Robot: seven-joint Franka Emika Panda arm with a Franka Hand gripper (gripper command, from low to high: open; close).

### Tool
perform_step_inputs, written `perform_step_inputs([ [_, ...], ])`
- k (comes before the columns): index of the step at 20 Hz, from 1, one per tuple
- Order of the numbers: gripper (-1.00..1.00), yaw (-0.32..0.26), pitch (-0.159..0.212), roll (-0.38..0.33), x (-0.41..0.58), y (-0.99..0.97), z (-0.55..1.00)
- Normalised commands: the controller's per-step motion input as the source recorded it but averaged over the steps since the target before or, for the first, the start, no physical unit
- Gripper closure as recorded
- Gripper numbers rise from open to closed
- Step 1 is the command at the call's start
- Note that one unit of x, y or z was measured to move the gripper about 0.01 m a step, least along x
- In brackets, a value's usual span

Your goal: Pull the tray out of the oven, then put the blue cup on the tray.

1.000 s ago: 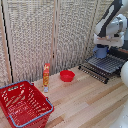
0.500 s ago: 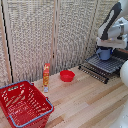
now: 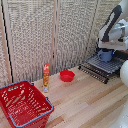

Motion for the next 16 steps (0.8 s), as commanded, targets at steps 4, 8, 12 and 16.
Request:
perform_step_inputs([
  [4,-1.00,-0.076,-0.070,-0.014,-0.178,0.01,0.33],
  [8,-1.00,-0.082,-0.049,-0.022,-0.083,0.05,0.51],
  [12,-1.00,-0.130,-0.023,-0.058,-0.051,0.08,0.61],
  [16,-1.00,-0.189,0.000,-0.022,-0.001,0.04,0.71],
])
